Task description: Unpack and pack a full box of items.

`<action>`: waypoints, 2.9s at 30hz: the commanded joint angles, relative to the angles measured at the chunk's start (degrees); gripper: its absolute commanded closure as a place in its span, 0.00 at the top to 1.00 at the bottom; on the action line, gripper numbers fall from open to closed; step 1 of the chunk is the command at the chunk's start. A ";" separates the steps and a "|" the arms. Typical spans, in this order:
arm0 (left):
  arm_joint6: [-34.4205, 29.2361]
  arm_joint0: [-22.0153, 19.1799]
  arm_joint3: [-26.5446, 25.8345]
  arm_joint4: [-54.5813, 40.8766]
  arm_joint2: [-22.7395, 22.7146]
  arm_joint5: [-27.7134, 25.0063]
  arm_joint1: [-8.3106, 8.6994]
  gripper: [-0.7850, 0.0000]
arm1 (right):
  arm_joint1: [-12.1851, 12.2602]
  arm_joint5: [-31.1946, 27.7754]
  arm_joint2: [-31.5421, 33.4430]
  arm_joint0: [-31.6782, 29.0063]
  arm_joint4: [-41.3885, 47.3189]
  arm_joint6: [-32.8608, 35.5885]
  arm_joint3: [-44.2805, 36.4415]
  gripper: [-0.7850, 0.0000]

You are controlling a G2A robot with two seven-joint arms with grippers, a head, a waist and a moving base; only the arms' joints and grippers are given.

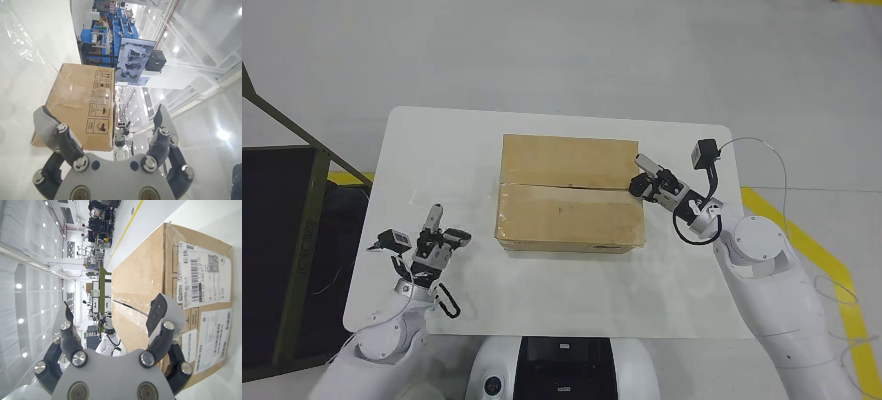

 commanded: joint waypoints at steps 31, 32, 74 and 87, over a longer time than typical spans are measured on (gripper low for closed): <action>7.59 -16.07 11.90 7.80 9.47 10.40 -4.49 0.81 | 0.00 0.00 0.00 0.00 0.00 0.00 0.00 1.00; 7.69 -16.44 12.29 7.94 9.61 10.56 -4.61 0.80 | 0.00 0.00 0.00 0.00 0.00 0.00 0.00 1.00; 6.73 -17.87 14.76 5.39 5.32 9.22 -7.75 0.11 | 0.00 0.00 0.00 0.00 0.00 0.00 0.00 1.00; 7.19 -16.01 10.64 5.05 1.96 7.68 -8.33 0.00 | 0.00 0.00 0.00 0.00 0.00 0.00 0.00 1.00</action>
